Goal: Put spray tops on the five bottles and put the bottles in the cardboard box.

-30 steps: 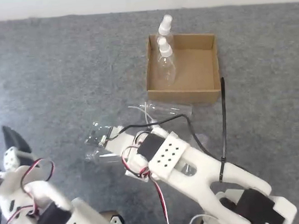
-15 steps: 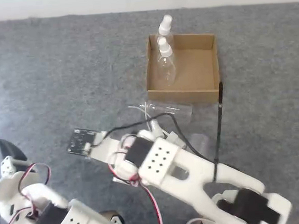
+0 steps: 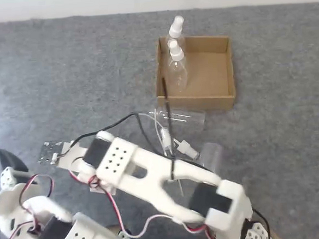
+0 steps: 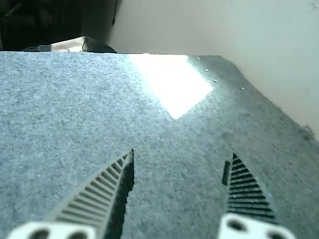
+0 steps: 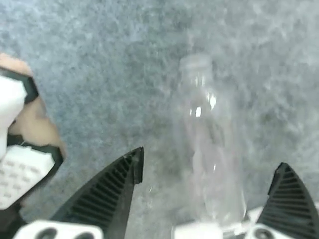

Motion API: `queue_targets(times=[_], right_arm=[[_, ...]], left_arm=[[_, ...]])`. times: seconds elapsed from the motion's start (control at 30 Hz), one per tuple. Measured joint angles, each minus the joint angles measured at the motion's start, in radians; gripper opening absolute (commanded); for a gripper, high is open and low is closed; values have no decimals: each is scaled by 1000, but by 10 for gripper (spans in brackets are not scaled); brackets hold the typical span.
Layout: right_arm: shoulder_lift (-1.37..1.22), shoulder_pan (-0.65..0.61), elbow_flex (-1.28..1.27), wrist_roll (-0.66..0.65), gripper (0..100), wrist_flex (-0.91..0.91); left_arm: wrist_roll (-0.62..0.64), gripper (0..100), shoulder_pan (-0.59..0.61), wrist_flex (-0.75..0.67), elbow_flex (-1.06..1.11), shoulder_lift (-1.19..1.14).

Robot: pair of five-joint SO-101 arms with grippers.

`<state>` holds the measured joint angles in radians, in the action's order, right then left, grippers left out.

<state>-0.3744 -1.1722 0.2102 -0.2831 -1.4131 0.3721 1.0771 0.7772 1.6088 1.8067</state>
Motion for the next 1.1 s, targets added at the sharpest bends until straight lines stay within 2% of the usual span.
queue_targets(times=[0.3,0.57,0.67,0.93,1.1], right_arm=[[-173,8,107,-44,350,0],[-269,58,166,-103,83,0],[-269,68,175,-103,23,0],[-267,132,175,-101,35,-3],[-181,146,175,-103,44,-109]], left_arm=[[0,269,0,0,0,0],[0,269,0,0,0,0],[0,269,0,0,0,0],[0,269,0,0,0,0],[0,269,0,0,0,0]])
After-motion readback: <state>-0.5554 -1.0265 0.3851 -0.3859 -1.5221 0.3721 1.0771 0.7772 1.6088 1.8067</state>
